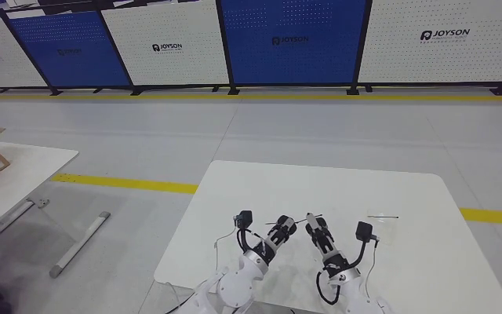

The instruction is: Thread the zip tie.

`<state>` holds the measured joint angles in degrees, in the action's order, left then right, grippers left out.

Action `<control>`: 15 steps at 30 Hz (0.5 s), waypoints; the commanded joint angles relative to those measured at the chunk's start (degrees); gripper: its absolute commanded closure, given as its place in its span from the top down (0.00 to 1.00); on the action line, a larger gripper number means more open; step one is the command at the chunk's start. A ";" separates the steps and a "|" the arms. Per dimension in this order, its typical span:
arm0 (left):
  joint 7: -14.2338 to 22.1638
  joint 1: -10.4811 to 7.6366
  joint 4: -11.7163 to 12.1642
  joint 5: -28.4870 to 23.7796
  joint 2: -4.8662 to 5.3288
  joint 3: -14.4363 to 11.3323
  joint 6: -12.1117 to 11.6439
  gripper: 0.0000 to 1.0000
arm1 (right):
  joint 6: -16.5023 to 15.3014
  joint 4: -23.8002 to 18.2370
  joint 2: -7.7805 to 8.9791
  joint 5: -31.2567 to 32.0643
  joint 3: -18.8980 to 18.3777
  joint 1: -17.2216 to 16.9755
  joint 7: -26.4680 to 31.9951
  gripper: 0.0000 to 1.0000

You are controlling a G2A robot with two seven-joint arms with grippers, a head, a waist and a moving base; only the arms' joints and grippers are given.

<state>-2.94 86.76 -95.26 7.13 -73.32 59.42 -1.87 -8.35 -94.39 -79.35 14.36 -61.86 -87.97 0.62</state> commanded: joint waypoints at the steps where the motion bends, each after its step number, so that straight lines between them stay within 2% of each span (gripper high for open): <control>1: 0.09 0.12 -0.01 0.06 0.02 0.12 -0.13 0.00 | 0.03 0.12 -0.03 -0.10 -0.01 0.08 -0.05 0.29; 2: 0.14 0.16 -0.01 0.08 0.03 0.18 -0.18 0.00 | 0.04 0.17 -0.05 -0.14 0.01 0.11 -0.11 0.24; 4: 0.21 0.21 -0.01 0.07 0.04 0.24 -0.20 0.00 | 0.01 0.28 -0.07 -0.17 0.01 0.16 -0.24 0.00; 12: 0.30 0.20 0.19 -0.32 -0.01 0.43 -0.54 0.00 | -0.21 0.72 -0.17 -0.19 0.07 0.36 -0.38 0.00; 15: 0.59 0.26 0.06 -0.06 0.01 0.34 -1.41 0.00 | -0.08 0.74 -0.19 -0.05 0.14 0.46 -0.16 0.00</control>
<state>-2.49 86.98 -95.14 6.88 -73.33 59.82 -2.89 -8.53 -93.66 -79.53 14.24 -61.75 -87.56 0.35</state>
